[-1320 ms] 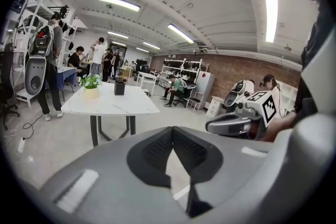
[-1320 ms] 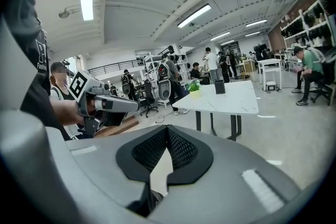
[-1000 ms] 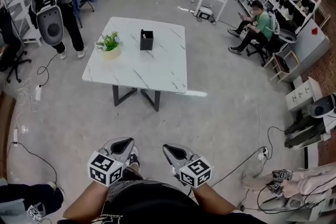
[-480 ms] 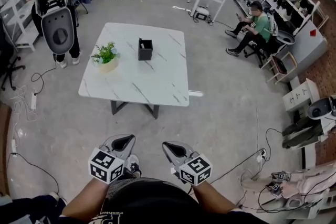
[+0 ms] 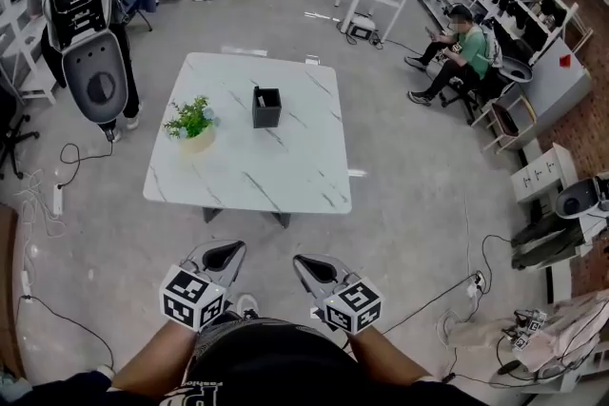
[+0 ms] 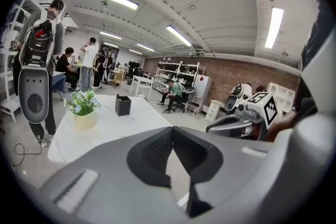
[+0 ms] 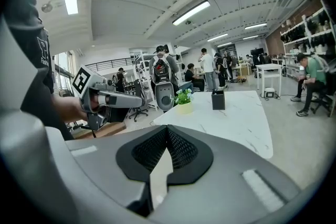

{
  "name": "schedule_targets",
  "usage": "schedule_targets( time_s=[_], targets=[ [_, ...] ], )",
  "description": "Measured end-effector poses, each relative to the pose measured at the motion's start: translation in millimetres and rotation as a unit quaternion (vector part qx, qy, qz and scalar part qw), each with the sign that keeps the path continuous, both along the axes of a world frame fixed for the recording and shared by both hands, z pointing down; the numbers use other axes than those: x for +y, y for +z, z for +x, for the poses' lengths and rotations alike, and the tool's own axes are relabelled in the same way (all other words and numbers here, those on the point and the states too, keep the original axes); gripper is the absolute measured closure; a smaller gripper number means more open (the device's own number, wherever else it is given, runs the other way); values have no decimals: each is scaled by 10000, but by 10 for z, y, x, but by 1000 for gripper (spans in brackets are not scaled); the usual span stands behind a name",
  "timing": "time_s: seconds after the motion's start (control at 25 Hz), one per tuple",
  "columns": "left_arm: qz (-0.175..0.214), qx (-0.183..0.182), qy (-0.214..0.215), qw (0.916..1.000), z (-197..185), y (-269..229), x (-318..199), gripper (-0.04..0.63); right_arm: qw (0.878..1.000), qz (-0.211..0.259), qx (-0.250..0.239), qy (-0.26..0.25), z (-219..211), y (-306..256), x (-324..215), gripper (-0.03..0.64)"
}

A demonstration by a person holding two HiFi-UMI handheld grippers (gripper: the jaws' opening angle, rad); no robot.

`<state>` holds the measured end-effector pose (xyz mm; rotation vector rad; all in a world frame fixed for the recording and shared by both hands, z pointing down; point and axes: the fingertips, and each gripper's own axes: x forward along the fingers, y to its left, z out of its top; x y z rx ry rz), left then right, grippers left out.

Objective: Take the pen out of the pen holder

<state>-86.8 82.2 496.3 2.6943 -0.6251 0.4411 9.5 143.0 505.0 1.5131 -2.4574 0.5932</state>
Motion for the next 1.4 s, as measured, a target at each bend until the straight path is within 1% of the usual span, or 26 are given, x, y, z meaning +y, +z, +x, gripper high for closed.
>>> schedule_targets(
  time_s=[0.16,0.28,0.4,0.6,0.8,1.0,1.2,1.4],
  targets=[
    [9,23,0,10000,-73,4,-230,538,10000,42,41,1,-81,-21,-207,617],
    [12,32,42,10000,-36,9,-324,538,9999,58,79,54,-31,-24,-290,617],
    [-24,24,112,9999,55,67,-376,538,9999,48,81,115,54,7,-339,617],
    [-49,74,196,9998,43,103,-454,538,9998,11,114,175,17,41,-404,617],
    [-119,44,233,9996,125,148,-575,538,9997,-8,101,201,107,32,-542,617],
    [-131,14,265,9996,197,132,-596,538,9996,-45,22,289,222,19,-565,617],
    [-171,-10,193,9997,254,174,-715,538,9998,-89,-1,151,248,62,-726,617],
    [-199,-86,96,9997,324,233,-877,538,10000,-5,-24,21,312,55,-1001,617]
  ],
)
